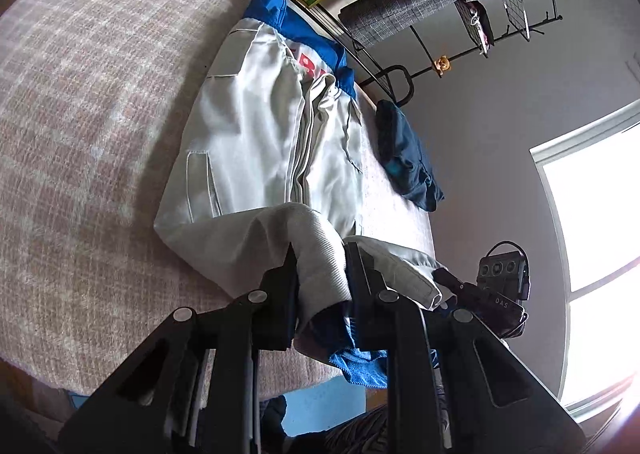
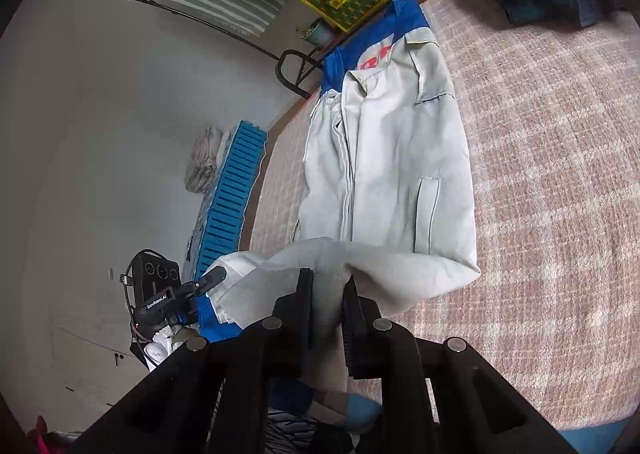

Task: Fold large clothes
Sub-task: 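Lift the hem with both grippers and fold it up toward the blue collar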

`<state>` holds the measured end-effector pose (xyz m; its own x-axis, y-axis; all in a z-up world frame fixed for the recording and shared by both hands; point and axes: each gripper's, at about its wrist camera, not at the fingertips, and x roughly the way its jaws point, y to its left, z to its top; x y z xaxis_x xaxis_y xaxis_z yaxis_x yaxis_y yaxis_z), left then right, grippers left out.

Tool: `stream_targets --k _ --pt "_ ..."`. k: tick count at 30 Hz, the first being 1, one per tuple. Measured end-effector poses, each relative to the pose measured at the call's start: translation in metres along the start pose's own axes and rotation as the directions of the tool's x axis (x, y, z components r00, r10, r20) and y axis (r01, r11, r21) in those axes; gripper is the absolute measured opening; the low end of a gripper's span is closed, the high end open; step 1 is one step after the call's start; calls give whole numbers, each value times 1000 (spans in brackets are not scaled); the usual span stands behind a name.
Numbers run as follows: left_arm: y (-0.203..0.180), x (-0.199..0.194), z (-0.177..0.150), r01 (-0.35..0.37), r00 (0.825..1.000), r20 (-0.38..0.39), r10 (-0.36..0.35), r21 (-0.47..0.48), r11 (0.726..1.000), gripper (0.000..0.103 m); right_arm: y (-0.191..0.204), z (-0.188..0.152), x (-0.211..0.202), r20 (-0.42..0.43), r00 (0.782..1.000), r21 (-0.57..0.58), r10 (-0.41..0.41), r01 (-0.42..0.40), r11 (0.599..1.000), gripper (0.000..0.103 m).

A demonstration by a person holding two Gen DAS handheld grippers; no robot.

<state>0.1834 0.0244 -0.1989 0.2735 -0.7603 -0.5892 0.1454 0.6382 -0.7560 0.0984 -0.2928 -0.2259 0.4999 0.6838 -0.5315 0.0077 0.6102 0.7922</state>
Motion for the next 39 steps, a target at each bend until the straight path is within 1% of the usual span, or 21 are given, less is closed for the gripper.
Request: stream_targets --k 2,4,7,11,14,15,17,19,20,22,24,25,26,27,29,31,32,33,35,37,39 --pt "3 14 15 2 1000 -4 -2 -21 1000 19 -6 15 6 -4 1000 21 -12 12 1000 11" --pt "9 29 29 -2 1000 -6 1 -65 998 19 -13 27 13 -14 1000 41 -21 22 999 11" --pt "20 52 48 -31 999 -13 30 -100 995 19 -25 46 29 -31 998 67 -49 51 996 11" --pt "39 83 65 -62 998 -39 57 -152 986 19 -47 62 47 -60 995 120 -74 81 989 11" --pt "52 103 70 -89 995 -59 80 -178 980 19 -64 69 59 -86 994 163 -75 88 983 11" --pt "56 109 71 -98 994 -65 87 -184 978 19 -70 70 63 -92 993 177 -72 87 980 13" --pt "64 117 72 -98 994 -75 85 -201 975 20 -81 73 70 -101 993 211 -64 84 974 14" --pt "67 121 73 -90 994 -81 74 -219 972 21 -93 75 74 -102 995 267 -25 51 962 16" --pt "68 121 74 -85 994 -87 67 -233 969 22 -98 75 74 -99 995 297 4 25 955 21" --pt "69 121 76 -65 994 -101 40 -255 965 27 -103 74 71 -83 994 336 68 -36 941 34" --pt "68 116 80 -33 995 -104 4 -272 962 37 -102 74 62 -47 993 345 107 -84 935 66" --pt "67 113 82 -21 994 -104 -8 -277 961 41 -99 75 56 -26 992 343 124 -108 933 72" --pt "65 108 86 -16 994 -107 -15 -282 959 52 -97 75 50 -10 991 339 134 -122 933 78" --pt "63 104 90 -9 994 -103 -21 -283 959 62 -96 76 43 4 990 333 143 -136 933 78" --pt "58 89 98 18 998 -54 -34 -272 962 65 -91 75 28 25 989 303 149 -150 941 77" --pt "50 77 105 38 998 -32 -47 -231 972 65 -84 71 13 37 992 245 120 -125 961 76" --pt "47 71 107 34 999 -26 -39 -195 980 65 -81 68 7 39 994 212 103 -109 971 75" --pt "43 66 106 9 1000 -23 -13 -152 988 65 -77 66 3 37 996 171 75 -80 982 73" --pt "39 61 99 -45 999 -29 43 -59 997 65 -68 63 1 32 999 66 -19 17 998 70" --pt "42 63 89 -89 994 -58 89 -1 996 65 -70 55 2 17 999 28 -38 38 999 67" --pt "50 69 76 -113 990 -85 115 23 993 63 -70 46 7 -2 998 -12 -62 62 998 60"
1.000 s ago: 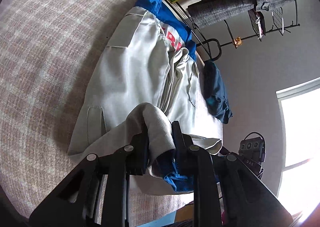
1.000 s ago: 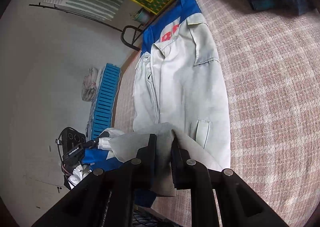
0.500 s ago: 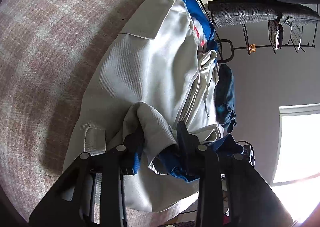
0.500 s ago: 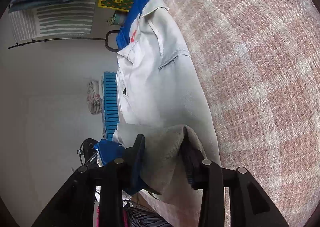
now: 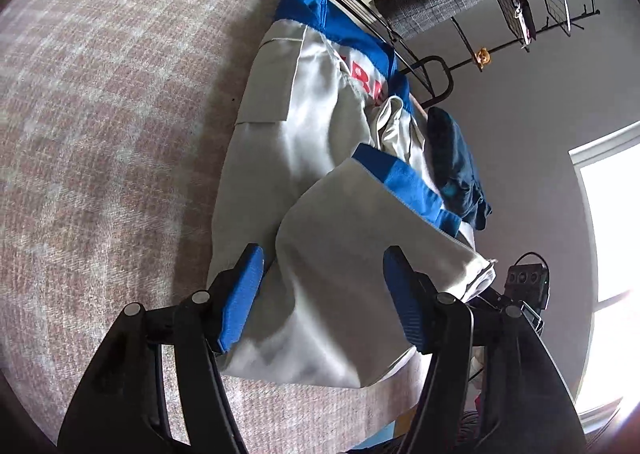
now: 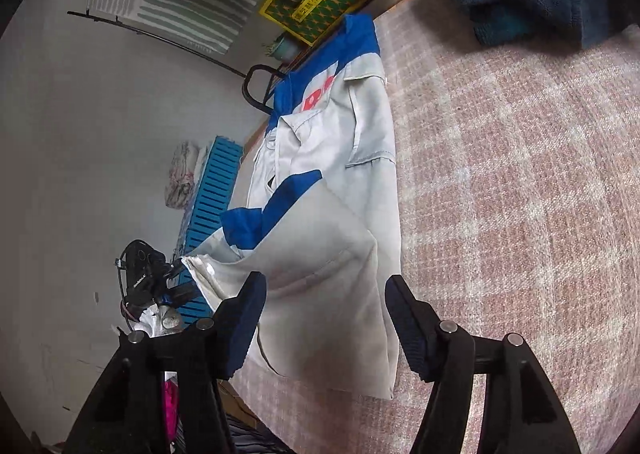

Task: Fold large clothes
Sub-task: 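Lift the hem with both grippers and fold it up toward the blue collar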

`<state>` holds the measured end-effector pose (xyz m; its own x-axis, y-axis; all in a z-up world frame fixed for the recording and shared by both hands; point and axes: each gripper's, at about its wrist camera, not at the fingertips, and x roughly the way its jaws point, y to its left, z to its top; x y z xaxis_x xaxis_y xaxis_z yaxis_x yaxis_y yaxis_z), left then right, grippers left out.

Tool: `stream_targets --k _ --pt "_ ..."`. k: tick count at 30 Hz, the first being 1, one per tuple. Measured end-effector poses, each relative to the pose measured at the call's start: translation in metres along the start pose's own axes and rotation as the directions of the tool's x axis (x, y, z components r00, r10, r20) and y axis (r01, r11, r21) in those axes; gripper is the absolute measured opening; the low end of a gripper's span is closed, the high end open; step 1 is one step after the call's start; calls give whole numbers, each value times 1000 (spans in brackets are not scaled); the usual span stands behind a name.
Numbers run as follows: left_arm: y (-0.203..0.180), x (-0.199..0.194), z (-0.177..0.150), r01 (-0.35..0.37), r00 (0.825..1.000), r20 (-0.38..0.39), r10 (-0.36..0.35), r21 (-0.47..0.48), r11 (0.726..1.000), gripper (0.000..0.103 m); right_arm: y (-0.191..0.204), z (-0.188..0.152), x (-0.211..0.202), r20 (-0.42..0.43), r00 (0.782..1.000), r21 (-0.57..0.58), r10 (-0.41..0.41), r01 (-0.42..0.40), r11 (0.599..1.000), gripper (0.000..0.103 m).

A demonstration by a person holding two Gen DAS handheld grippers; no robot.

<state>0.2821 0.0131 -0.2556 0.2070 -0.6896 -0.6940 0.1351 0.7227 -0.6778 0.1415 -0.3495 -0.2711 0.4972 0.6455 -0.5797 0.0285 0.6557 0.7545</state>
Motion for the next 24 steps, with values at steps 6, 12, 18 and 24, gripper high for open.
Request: stream_targets --k 6,12,18,24 --pt "9 21 -28 -24 998 -52 28 70 997 62 18 -22 28 -51 992 -172 -119 109 979 53" --pt "-5 35 -37 -80 995 -49 91 196 977 62 34 -28 51 -51 974 -284 -219 196 938 49" --pt "-16 37 -46 -116 991 -28 127 247 962 17 37 -28 46 -32 976 -281 -215 198 939 30" --pt "-22 8 -65 -136 991 33 132 239 962 9 45 -33 31 -7 975 -290 -223 212 933 5"
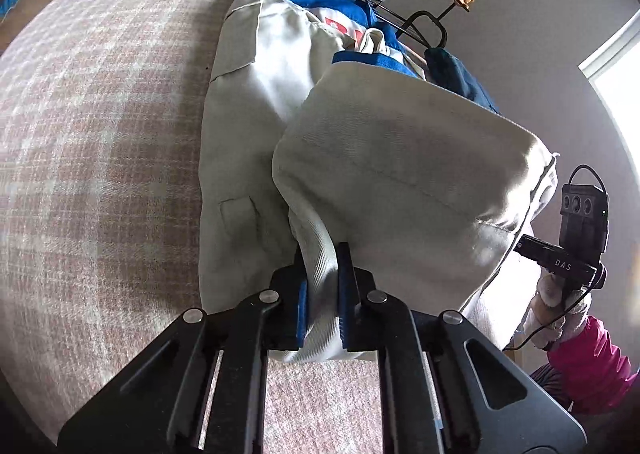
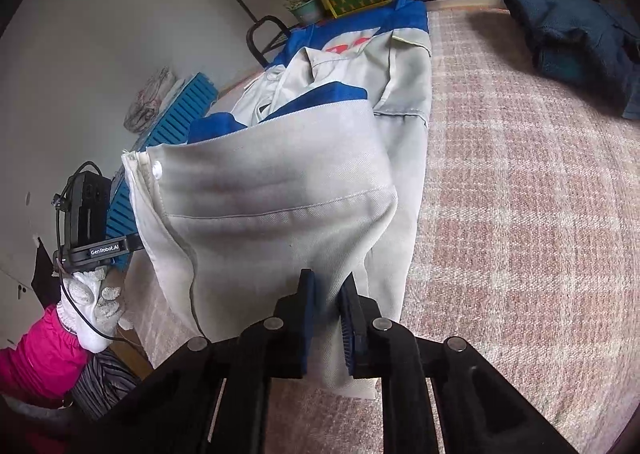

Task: Fold large clothes
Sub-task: 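Lift the hem with both grippers and fold it up toward the blue collar, then release the folded hem and withdraw both grippers above the jacket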

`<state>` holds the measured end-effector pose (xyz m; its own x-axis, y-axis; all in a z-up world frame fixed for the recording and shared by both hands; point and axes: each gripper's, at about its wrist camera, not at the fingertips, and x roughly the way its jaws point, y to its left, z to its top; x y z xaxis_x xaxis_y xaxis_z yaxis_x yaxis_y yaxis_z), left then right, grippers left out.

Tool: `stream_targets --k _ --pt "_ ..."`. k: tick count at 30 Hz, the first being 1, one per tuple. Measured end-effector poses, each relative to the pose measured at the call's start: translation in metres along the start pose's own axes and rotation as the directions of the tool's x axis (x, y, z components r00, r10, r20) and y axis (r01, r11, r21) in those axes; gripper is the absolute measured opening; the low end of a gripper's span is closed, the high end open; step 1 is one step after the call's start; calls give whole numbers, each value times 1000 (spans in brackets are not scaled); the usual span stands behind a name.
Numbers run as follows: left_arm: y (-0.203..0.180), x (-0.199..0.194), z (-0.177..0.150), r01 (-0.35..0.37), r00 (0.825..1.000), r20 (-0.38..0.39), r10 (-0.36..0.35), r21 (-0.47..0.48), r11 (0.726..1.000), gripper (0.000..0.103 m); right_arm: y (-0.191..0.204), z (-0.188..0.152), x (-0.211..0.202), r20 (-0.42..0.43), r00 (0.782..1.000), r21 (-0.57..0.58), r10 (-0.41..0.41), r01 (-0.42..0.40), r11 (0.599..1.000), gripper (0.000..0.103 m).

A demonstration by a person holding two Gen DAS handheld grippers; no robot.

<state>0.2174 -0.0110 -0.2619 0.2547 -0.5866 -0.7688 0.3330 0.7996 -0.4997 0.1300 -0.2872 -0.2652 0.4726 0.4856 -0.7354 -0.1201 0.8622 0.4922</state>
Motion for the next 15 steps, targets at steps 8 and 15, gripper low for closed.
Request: stream_targets --k 8,15 --pt "48 1 -17 6 1000 18 -1 -280 960 12 -33 2 1 -3 1000 138 -21 21 990 1" --pt "48 -25 -11 -16 995 88 36 -221 975 32 -18 6 -18 24 998 61 -63 62 996 22"
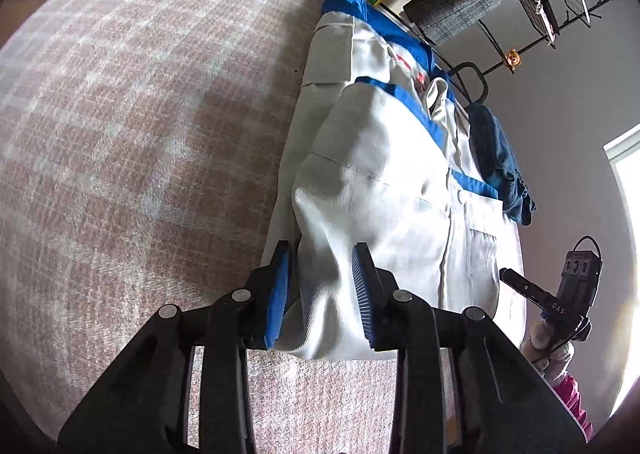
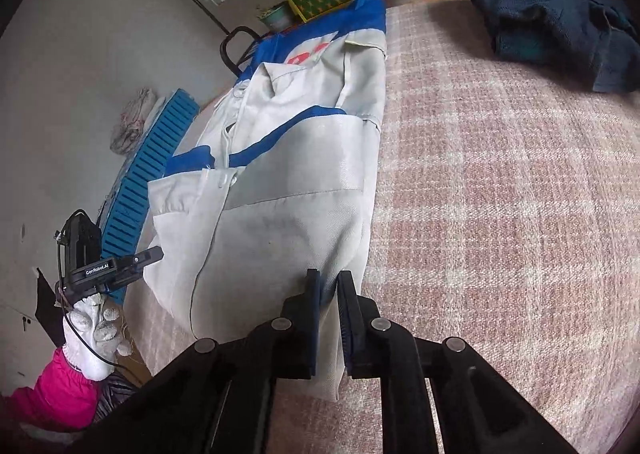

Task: Fold large clothes
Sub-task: 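Release the folded hem and withdraw both grippers above the jacket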

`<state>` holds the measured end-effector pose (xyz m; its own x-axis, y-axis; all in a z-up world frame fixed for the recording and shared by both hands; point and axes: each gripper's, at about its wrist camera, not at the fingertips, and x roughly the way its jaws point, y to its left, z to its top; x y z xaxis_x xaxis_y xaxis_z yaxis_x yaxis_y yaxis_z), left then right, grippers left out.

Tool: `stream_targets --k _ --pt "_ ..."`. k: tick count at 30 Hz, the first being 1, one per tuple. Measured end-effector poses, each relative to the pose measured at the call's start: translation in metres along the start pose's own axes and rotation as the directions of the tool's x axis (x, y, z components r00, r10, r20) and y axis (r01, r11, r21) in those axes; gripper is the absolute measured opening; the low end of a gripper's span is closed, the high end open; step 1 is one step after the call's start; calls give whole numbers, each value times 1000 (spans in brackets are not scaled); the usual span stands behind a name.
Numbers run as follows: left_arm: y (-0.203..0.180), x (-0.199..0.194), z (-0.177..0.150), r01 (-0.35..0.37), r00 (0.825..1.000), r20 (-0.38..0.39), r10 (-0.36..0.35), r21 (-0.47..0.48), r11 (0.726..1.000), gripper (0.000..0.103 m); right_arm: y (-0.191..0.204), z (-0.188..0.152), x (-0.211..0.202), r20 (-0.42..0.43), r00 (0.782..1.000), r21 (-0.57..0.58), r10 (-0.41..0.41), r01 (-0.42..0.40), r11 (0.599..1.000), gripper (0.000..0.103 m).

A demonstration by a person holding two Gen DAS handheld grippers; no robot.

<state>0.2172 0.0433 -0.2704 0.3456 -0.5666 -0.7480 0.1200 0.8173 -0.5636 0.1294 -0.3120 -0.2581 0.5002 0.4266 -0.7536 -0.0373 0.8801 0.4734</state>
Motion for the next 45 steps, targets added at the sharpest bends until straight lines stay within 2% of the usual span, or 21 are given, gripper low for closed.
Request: stream_targets --k 4,8,11,14,16,19,21,22,23,25,27,30,33,34,36,41,45 --pt "-16 -24 2 -33 997 66 25 134 990 32 22 -3 -21 72 994 -104 -78 85 991 27" --pt "-41 -12 15 -70 996 73 52 264 962 32 50 -6 -20 133 985 -223 -108 136 965 31" --pt "-48 12 29 -73 997 53 61 279 957 32 65 0 -4 128 986 -269 -109 140 953 31" --pt "-48 39 42 -127 992 48 118 294 947 32 72 11 21 95 986 -311 -134 158 937 31" --pt "-44 54 48 -175 985 46 169 305 936 32 71 15 36 88 978 -323 -187 206 924 31" --pt "-39 70 49 -243 970 57 238 324 914 54 55 20 59 36 970 -282 -242 242 928 28" --pt "-26 73 51 -230 973 39 228 261 938 68 51 18 65 40 967 -273 -250 252 928 27" --pt "-22 72 54 -213 977 26 213 234 949 68 55 17 65 42 960 -299 -277 276 913 27" --pt "-23 71 54 -217 976 21 218 235 948 67 60 17 66 35 953 -311 -301 297 903 28" --pt "-34 63 51 -255 967 47 252 279 926 64 65 19 60 18 947 -291 -322 313 904 29" --pt "-49 49 44 -285 958 89 271 330 900 61 73 18 45 45 940 -278 -339 337 899 32" --pt "-70 22 33 -267 963 127 236 369 890 61 94 14 12 116 923 -273 -366 384 882 42" --pt "-94 -9 20 -277 958 181 221 400 874 61 123 8 -20 183 899 -289 -398 436 852 45" --pt "-102 -19 16 -273 959 191 210 410 870 61 133 6 -30 212 890 -292 -404 452 843 49" --pt "-118 -39 8 -274 956 219 195 438 856 61 150 0 -53 267 881 -290 -391 460 839 63" --pt "-160 -87 -14 -298 940 299 162 495 816 61 190 -11 -97 358 855 -296 -375 485 823 65" --pt "-186 -126 -30 -320 922 358 147 491 810 61 207 -21 -129 424 840 -301 -339 484 822 67"
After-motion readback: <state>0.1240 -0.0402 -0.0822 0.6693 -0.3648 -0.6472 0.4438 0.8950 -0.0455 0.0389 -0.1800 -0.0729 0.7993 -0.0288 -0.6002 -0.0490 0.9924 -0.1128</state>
